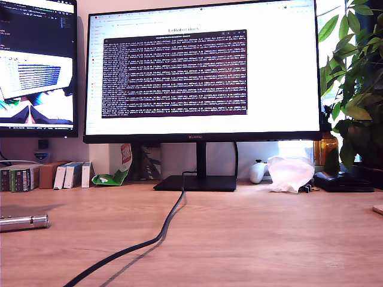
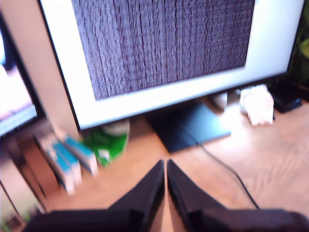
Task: Pick the metallic laser pointer with your right arm, pass it to your left arm, then place it down to the left side of the table
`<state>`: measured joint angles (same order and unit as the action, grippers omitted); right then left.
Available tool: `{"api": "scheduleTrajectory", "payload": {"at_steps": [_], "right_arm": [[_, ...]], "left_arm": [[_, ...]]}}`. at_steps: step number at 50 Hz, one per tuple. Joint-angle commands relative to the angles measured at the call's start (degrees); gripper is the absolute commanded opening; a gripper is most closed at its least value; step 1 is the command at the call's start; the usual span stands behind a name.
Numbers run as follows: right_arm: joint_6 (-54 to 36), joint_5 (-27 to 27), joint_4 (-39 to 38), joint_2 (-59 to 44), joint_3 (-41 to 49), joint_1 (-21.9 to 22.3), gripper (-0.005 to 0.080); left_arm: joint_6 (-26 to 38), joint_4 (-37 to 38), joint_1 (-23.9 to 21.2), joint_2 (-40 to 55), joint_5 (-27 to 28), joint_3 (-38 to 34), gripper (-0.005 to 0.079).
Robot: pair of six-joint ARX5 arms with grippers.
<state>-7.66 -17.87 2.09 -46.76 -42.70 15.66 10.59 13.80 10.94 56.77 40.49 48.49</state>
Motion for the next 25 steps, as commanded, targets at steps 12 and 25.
{"api": "scheduleTrajectory", "payload": {"at_steps": [12, 25], "right_arm": [[0.9, 0.26, 1.38, 10.21, 9.14, -0.11, -0.0011], [7.76, 3.45, -2.05, 16.92, 15.45, -0.11, -0.0011]], "left_arm": [[-6.01, -6.32, 0.13, -10.73, -9.46, -10.43, -0.0024], [-8.81, -5.68, -1.6, -19.23, -12.02, -11.54, -0.0024]]}}
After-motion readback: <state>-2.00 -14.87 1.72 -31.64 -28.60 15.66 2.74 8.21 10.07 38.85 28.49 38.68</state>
